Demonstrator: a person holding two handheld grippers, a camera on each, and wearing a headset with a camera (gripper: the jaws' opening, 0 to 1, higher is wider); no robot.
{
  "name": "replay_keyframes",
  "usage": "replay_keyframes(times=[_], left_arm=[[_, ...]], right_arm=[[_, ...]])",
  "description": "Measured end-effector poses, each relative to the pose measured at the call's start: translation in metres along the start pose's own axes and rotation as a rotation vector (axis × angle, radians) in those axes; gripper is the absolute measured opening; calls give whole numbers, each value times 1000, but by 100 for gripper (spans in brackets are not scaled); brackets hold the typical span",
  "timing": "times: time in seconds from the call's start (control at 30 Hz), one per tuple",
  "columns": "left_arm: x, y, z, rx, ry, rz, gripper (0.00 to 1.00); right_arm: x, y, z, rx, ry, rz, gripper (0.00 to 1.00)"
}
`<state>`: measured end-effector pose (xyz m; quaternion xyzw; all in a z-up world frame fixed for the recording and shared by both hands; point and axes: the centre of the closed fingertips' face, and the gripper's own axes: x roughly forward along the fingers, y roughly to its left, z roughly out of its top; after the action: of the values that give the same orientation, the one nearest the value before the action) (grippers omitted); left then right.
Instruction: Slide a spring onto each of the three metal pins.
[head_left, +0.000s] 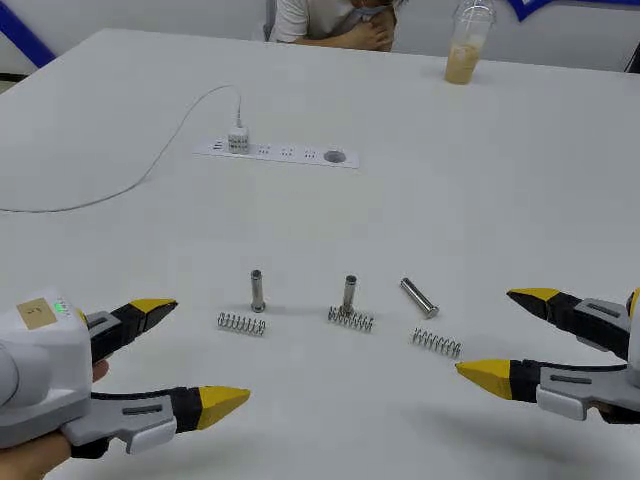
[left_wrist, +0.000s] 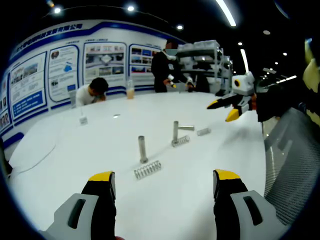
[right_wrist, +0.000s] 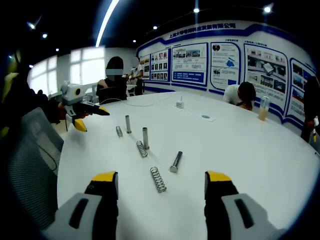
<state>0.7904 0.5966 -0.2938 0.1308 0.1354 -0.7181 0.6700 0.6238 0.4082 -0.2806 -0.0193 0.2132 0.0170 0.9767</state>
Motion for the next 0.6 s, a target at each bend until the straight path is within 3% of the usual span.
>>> replay_keyframes(times=[0.6], left_arm=[[0,-2,1,0,3,-4,81]], right_arm=[[11,-7,10,-19,33,10,66]])
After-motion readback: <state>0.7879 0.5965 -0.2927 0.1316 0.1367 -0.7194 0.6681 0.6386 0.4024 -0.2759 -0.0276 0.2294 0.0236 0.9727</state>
